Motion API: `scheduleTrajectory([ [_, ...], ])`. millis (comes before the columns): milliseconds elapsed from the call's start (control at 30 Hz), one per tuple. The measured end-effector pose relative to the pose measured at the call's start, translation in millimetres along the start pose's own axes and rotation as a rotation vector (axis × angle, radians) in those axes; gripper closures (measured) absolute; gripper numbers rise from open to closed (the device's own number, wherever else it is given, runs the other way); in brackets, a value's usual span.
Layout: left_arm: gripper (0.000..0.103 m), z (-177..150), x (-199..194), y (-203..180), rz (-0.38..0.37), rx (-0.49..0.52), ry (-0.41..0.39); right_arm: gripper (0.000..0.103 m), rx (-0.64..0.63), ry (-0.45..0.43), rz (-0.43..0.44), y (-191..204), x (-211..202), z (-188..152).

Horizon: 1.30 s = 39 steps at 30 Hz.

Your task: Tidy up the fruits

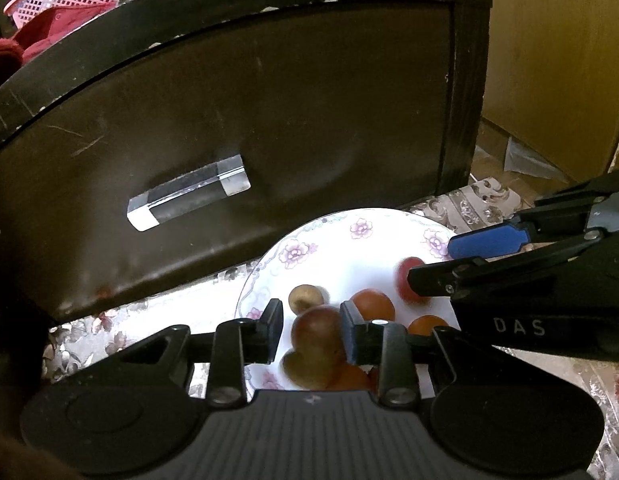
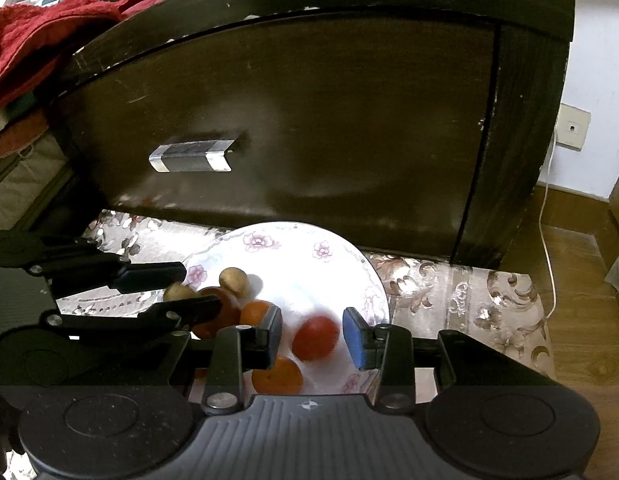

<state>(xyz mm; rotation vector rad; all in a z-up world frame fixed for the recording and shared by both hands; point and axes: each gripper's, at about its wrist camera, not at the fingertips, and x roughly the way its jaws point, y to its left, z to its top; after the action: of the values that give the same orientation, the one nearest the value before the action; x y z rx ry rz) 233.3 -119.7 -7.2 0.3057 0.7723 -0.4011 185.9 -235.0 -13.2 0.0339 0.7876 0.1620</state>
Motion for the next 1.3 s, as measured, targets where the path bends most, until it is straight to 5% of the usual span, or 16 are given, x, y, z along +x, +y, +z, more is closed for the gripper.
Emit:
scheduleTrajectory([
  [567,0.049,-16.5,-28.0,1.3,-0.012,-0.068,-0.027,0.065,0.031,-0.008,-0.039,3.9,-15.8,-5.5],
  [1300,0.019,-72.4,-86.7,-0.5,0.024,-0.199,-0.037,0.059,0.038,-0.029,-0.1,41.8,-71.6,-61.8],
])
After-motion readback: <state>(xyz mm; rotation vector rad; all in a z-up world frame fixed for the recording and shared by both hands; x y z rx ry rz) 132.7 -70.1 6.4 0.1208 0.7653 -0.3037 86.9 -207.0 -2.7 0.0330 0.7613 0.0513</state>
